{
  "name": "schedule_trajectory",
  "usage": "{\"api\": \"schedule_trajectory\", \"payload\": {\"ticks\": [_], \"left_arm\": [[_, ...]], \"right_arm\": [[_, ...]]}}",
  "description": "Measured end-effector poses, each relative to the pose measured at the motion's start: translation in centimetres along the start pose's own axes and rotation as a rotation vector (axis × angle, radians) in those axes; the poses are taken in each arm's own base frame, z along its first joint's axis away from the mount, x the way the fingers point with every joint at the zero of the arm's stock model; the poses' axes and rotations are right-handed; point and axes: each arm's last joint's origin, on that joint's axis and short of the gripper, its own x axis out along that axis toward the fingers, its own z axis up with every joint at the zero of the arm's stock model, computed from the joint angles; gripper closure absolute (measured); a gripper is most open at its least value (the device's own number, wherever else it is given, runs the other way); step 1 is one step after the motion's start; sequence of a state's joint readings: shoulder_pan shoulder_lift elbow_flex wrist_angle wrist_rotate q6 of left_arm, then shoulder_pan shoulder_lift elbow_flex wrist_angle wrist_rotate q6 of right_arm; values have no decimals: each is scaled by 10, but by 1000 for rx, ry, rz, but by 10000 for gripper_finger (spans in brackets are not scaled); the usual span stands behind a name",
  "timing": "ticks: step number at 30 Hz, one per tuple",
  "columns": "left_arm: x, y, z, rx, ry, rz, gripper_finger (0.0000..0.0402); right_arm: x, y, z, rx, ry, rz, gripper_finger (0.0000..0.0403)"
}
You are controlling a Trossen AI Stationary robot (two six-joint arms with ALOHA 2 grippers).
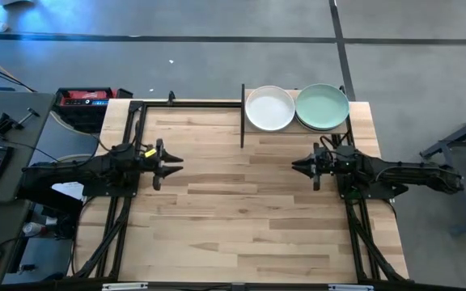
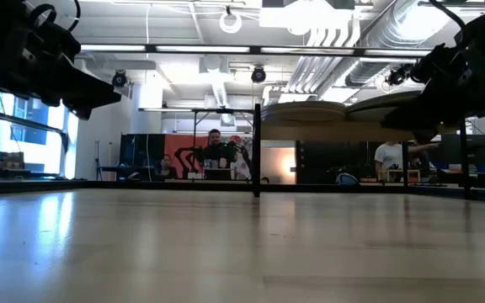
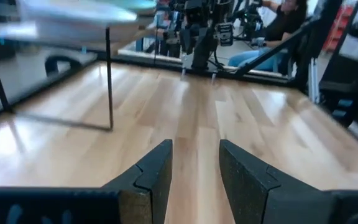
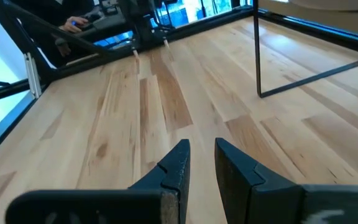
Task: Place and stack plates onto a shelf
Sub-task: Return to Home Position
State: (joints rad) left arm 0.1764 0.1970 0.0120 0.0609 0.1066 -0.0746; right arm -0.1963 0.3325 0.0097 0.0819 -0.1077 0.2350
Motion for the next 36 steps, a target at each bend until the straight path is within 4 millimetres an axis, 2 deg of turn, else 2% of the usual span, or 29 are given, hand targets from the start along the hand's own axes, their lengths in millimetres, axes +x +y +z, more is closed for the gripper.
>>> {"api": "schedule_trajectory", "payload": {"ticks": [5,20,36], "left_arm": [[0,1,-3,-126,34,16,282],[0,1,-4,-127,35,34,282],[-11,-1,9,-112,-128,13,282]], "right_arm": [[0,0,-1,1,7,-2,345],[-2,0,-2,1,13,-1,345],[-22,6,16,-28,-249,59,345]]}}
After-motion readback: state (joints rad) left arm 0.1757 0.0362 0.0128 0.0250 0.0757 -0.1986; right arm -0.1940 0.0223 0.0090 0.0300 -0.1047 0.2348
